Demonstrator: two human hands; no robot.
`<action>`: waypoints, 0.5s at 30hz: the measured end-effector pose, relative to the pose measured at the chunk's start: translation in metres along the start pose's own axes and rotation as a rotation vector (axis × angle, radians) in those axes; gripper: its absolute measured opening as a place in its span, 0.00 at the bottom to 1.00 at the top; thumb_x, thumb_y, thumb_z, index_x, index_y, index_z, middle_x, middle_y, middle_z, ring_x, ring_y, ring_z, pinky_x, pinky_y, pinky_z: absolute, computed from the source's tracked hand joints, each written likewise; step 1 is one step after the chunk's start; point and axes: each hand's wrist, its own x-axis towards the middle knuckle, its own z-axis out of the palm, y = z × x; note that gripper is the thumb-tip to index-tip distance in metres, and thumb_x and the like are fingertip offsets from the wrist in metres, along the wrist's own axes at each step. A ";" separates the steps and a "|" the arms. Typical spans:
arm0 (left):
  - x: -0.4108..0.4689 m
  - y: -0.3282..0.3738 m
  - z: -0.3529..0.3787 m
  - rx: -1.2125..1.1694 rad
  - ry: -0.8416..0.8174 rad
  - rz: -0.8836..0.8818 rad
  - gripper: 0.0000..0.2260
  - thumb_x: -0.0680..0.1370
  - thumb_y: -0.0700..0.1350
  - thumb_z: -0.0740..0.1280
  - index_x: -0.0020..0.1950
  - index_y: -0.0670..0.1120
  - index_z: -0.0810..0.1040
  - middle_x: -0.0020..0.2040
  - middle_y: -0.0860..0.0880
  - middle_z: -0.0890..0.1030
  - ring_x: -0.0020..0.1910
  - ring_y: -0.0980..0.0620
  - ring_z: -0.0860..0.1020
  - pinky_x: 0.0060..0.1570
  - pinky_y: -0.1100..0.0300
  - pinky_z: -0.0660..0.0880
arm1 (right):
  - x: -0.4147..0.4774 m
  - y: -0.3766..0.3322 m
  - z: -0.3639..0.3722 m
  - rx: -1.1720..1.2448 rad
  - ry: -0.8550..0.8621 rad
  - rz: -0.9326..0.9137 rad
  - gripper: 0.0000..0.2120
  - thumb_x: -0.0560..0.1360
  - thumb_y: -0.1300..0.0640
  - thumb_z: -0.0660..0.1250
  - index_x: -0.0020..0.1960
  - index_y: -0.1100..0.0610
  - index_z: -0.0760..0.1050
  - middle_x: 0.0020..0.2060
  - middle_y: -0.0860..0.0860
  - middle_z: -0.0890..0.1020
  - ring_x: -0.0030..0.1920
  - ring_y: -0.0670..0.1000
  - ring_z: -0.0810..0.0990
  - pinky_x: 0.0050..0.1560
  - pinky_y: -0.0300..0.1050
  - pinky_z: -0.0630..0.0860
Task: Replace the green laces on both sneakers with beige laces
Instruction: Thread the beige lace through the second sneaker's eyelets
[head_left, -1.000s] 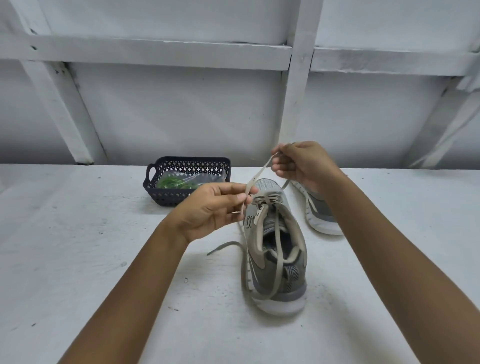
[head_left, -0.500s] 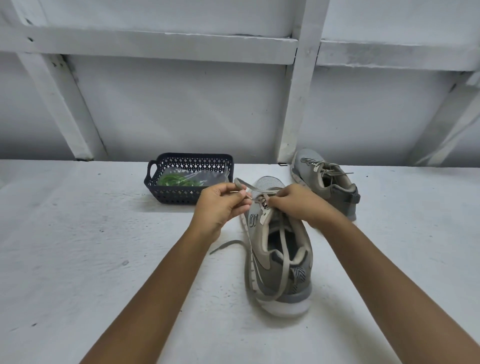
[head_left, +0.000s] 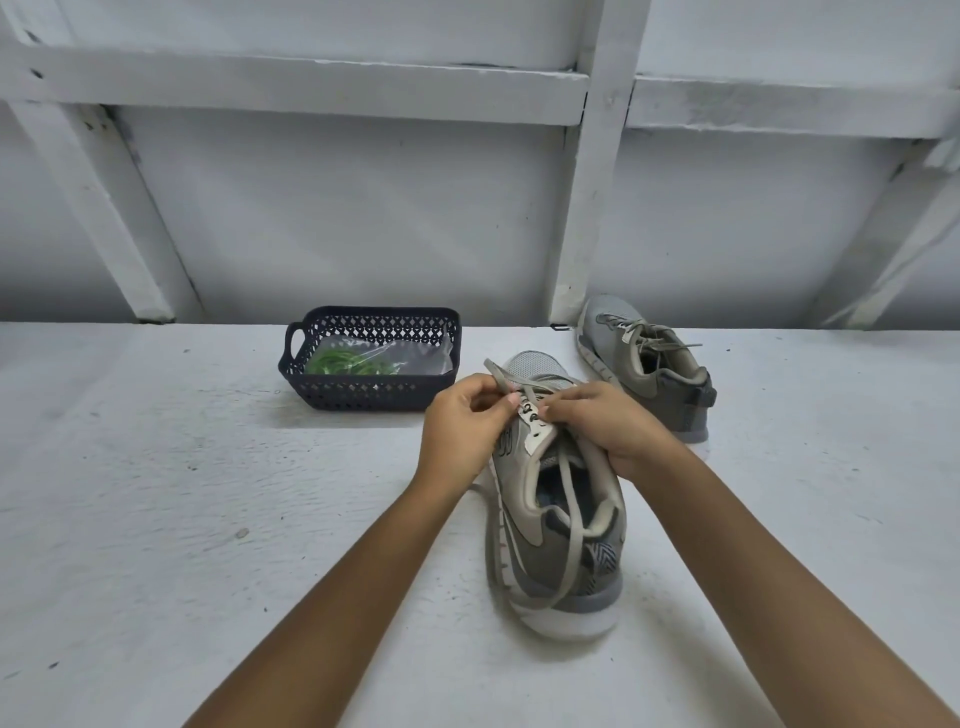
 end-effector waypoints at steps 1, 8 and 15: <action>0.000 0.000 0.000 0.013 0.004 0.005 0.09 0.74 0.37 0.71 0.39 0.51 0.79 0.38 0.47 0.83 0.42 0.50 0.82 0.50 0.54 0.79 | 0.000 0.000 0.000 0.004 0.001 -0.003 0.08 0.73 0.69 0.66 0.35 0.61 0.77 0.35 0.59 0.77 0.38 0.54 0.75 0.43 0.46 0.74; 0.002 -0.003 0.002 0.084 0.021 0.029 0.09 0.74 0.38 0.71 0.39 0.52 0.79 0.38 0.50 0.83 0.41 0.53 0.81 0.50 0.55 0.79 | -0.003 0.000 0.000 0.024 -0.004 -0.012 0.11 0.73 0.69 0.66 0.34 0.60 0.78 0.32 0.57 0.77 0.36 0.53 0.75 0.43 0.46 0.75; 0.001 -0.003 0.005 0.246 0.017 0.093 0.02 0.74 0.41 0.70 0.44 0.46 0.83 0.37 0.56 0.81 0.38 0.64 0.78 0.43 0.71 0.74 | -0.004 0.000 -0.002 0.029 -0.040 -0.009 0.12 0.74 0.68 0.66 0.33 0.59 0.79 0.27 0.53 0.79 0.32 0.50 0.76 0.41 0.44 0.75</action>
